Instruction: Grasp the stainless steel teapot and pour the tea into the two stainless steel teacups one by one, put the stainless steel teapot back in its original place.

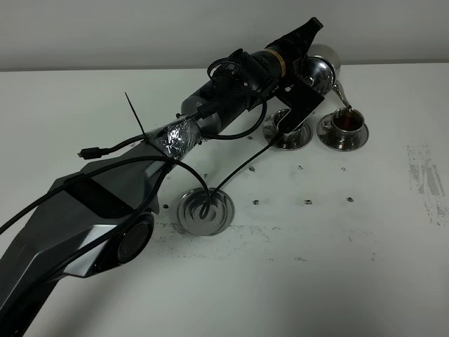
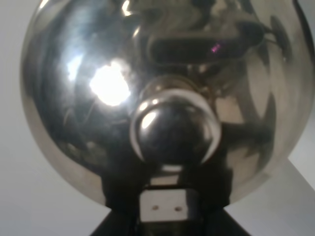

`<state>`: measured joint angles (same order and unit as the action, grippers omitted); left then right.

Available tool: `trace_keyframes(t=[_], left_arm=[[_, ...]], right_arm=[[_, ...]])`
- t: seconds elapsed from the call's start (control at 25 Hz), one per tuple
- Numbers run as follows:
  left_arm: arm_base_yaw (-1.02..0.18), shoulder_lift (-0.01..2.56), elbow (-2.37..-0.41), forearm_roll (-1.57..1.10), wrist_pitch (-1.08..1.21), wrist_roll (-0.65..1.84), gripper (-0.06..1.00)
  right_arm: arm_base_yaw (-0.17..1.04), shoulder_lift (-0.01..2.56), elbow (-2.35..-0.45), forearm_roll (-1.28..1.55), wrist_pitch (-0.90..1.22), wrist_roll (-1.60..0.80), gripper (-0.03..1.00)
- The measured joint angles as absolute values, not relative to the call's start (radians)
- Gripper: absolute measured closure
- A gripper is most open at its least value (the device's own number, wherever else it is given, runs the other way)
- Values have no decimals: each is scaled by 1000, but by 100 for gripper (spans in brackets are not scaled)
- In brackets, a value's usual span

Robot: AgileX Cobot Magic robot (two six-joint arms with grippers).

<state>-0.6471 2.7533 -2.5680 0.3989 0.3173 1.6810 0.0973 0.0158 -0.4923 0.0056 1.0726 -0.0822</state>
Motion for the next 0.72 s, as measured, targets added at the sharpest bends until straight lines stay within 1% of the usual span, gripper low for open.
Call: trace_keyframes(t=[0.72], left_arm=[[-647, 2753, -2568, 397, 300, 1698, 76]], right_arm=[[97, 16, -492, 6, 1073, -82, 74]])
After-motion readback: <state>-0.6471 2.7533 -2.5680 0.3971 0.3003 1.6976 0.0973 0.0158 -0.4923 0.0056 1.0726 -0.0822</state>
